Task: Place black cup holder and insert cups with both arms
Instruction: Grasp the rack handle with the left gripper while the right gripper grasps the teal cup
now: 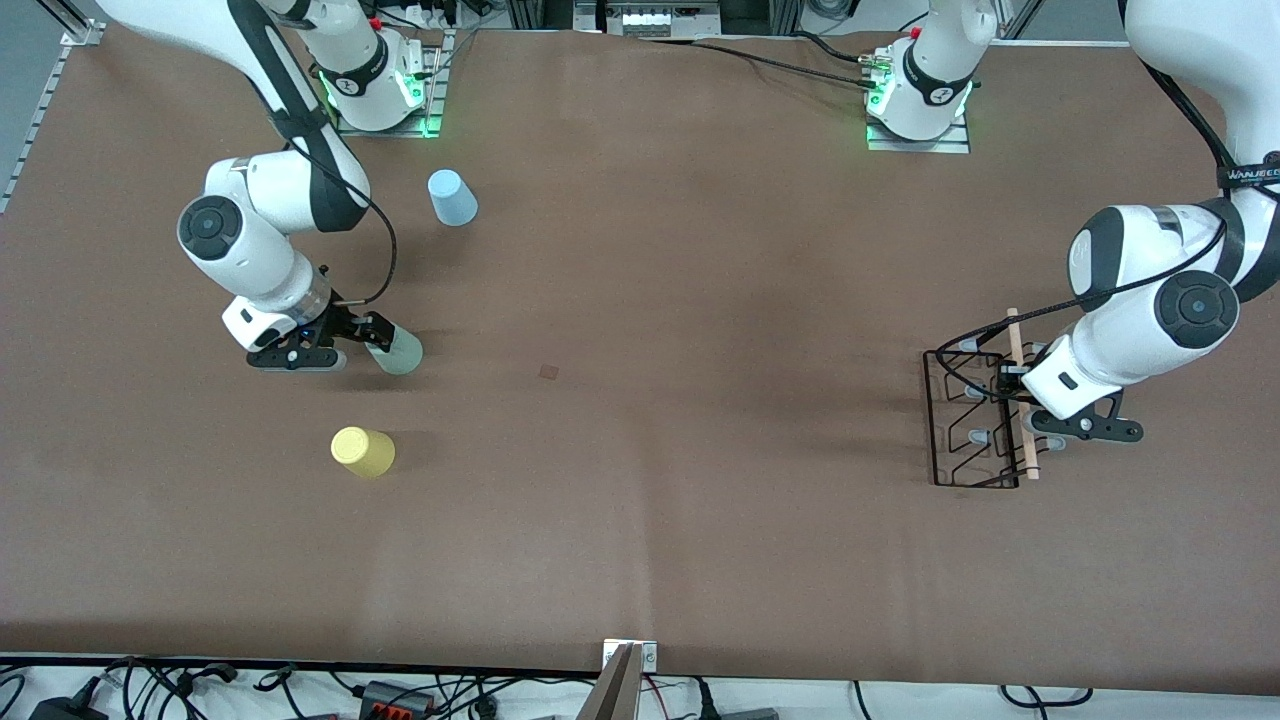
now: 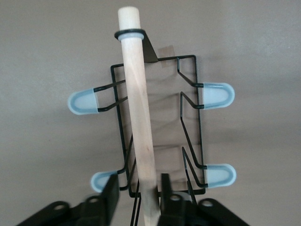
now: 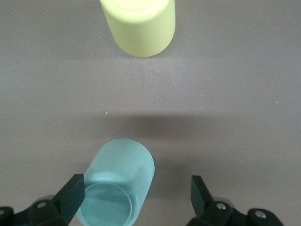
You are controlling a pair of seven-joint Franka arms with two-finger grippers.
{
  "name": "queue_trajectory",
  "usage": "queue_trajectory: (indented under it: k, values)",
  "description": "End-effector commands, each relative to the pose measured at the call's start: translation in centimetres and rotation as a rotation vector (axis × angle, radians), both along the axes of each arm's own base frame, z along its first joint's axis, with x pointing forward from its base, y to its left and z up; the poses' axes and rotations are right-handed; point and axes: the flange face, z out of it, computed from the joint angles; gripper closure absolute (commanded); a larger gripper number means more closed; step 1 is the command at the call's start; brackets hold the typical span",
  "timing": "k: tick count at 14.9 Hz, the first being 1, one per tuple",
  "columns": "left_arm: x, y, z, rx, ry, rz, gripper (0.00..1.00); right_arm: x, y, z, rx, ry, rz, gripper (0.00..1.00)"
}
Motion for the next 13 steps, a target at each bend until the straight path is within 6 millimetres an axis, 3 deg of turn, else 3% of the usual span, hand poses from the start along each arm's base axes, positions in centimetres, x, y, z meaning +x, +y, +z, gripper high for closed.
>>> queue_trajectory:
  k: [1, 4, 7, 9, 11, 13]
  values:
    - [-0.6, -0.1, 0.4, 0.001, 0.003, -0.030, 0.89, -0.1, 0.4, -0.4, 0.008, 0.000, -0.010, 0.00]
    - [-0.5, -0.1, 0.6, 0.002, 0.002, -0.022, 0.99, 0.1, 0.4, -0.2, 0.010, -0.006, -0.011, 0.00]
    - [-0.3, -0.4, 2.2, 0.001, 0.013, -0.017, 0.99, 0.7, 0.5, 0.9, 0.010, -0.026, 0.009, 0.00]
    - [-0.2, -1.9, 4.0, -0.002, 0.028, -0.035, 0.99, 1.1, 0.6, 1.7, 0.011, -0.031, 0.006, 0.00]
    - [-0.1, -6.4, 6.2, -0.015, 0.069, -0.099, 0.99, 1.2, 0.8, 1.9, 0.015, -0.028, -0.001, 0.00]
    - [-0.6, -12.0, 7.1, -0.056, 0.085, -0.147, 0.99, 1.1, 1.4, 1.6, 0.021, -0.022, -0.004, 0.00]
